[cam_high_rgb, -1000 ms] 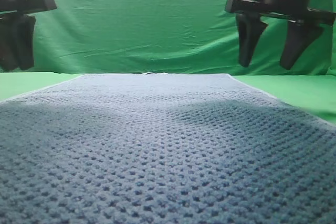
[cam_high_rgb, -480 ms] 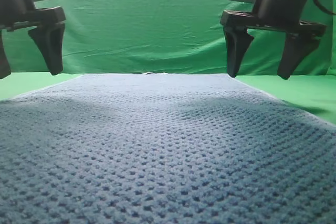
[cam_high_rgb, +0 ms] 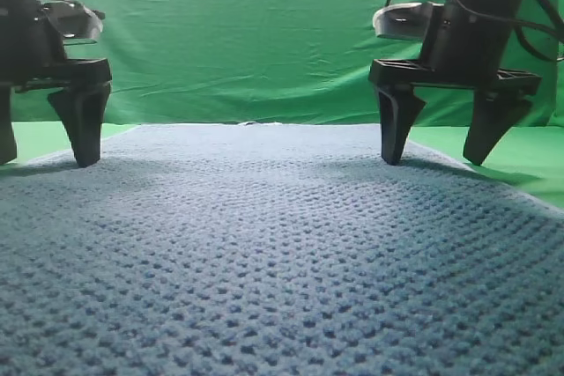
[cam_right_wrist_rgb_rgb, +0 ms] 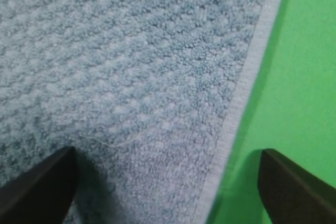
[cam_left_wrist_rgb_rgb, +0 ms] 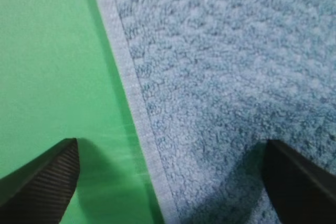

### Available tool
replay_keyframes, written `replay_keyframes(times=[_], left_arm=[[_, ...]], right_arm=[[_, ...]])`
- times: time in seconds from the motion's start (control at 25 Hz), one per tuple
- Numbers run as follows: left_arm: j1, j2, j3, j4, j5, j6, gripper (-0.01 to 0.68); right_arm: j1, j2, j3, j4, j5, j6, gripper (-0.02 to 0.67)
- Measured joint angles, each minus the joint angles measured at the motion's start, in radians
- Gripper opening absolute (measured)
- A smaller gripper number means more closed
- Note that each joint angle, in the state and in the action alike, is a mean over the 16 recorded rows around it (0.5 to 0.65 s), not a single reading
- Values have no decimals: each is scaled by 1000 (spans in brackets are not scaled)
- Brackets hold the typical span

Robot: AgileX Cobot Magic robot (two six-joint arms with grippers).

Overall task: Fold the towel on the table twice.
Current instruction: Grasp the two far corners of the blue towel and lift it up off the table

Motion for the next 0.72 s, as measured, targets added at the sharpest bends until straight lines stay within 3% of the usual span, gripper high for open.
replay_keyframes(times=[0.24, 0.44, 0.56, 0.72], left_arm=[[-13, 29, -13, 30, 8, -16, 644], [-24, 46, -24, 40, 17, -34, 633], [-28, 57, -32, 34, 25, -45, 590], [-30, 75, -46, 19, 41, -57, 470]], right_arm=[[1, 24, -10, -11, -14, -12, 642], [1, 39, -19, -20, -19, -23, 591], [2, 47, -23, -21, -23, -29, 530], [2, 57, -28, -16, -28, -36, 408]])
